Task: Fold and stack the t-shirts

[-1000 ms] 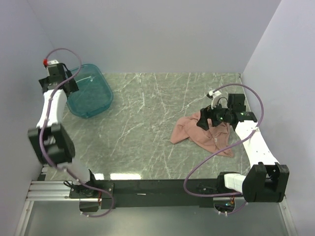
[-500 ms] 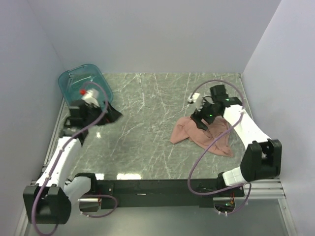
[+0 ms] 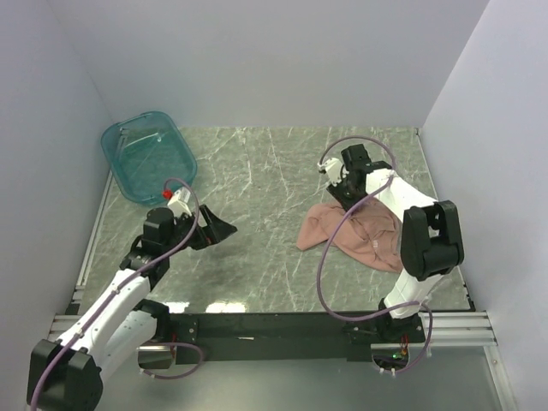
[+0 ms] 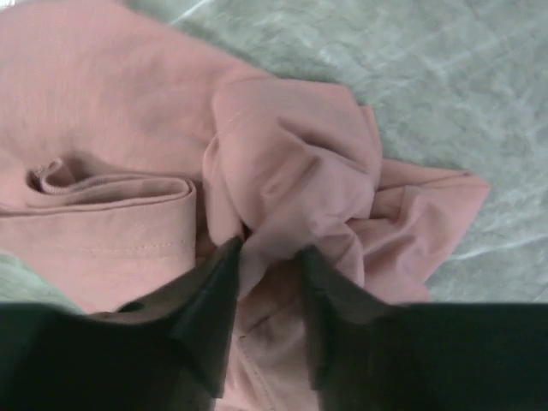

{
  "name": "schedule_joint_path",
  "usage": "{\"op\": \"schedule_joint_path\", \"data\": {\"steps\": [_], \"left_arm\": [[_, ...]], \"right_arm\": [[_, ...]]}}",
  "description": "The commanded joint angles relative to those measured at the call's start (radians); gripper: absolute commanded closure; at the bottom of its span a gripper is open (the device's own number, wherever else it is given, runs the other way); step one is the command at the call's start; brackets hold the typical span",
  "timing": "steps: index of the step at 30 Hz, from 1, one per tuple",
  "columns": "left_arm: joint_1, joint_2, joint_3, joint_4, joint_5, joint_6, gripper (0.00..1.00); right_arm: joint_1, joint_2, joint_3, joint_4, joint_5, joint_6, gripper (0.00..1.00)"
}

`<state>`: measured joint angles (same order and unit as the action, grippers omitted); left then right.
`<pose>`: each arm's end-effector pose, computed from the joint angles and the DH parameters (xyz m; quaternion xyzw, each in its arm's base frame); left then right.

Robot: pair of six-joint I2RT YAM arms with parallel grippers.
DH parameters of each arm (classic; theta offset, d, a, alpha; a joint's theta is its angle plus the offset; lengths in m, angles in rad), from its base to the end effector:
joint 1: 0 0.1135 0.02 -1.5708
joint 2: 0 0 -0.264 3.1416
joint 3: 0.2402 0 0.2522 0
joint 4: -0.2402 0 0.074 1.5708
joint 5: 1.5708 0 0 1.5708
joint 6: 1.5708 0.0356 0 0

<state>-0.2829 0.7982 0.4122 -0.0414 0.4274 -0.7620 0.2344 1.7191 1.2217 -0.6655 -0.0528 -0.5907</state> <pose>0.1707 -0.0650 0.2218 -0.0835 0.8256 -0.4184 0.3692 0.3365 0.0823 0.2099 -0.3974 0.8947 -0.0104 0.2038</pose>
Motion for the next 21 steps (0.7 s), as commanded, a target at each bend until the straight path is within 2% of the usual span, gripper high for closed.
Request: {"op": "schedule_joint_path", "data": {"steps": [1, 3, 6, 12, 16, 20, 21], "left_arm": [[-0.039, 0.030, 0.008, 0.112, -0.036, -0.059, 0.05], [-0.077, 0.088, 0.011, 0.139, -0.050, -0.069, 0.06], [-0.162, 0.208, 0.037, 0.202, -0.078, -0.088, 0.07], [-0.329, 0.559, 0.247, 0.216, -0.145, -0.028, 0.11], [-0.381, 0.775, 0.465, 0.181, -0.130, 0.084, 0.19], [-0.418, 0.962, 0.630, 0.123, -0.125, 0.147, 0.20], [-0.423, 0.986, 0.631, 0.123, -0.118, 0.147, 0.21]], "right_arm": [[0.006, -0.052, 0.073, 0.033, 0.025, 0.078, 0.69], [0.003, -0.085, 0.082, 0.026, 0.013, 0.089, 0.84], [-0.004, -0.169, 0.117, 0.000, -0.007, 0.097, 1.00], [-0.073, -0.262, 0.220, -0.088, -0.174, 0.118, 1.00], [-0.145, -0.340, 0.286, -0.134, -0.303, 0.098, 1.00], [-0.217, -0.412, 0.349, -0.161, -0.370, 0.095, 1.00], [-0.218, -0.423, 0.349, -0.161, -0.375, 0.097, 1.00]]}}
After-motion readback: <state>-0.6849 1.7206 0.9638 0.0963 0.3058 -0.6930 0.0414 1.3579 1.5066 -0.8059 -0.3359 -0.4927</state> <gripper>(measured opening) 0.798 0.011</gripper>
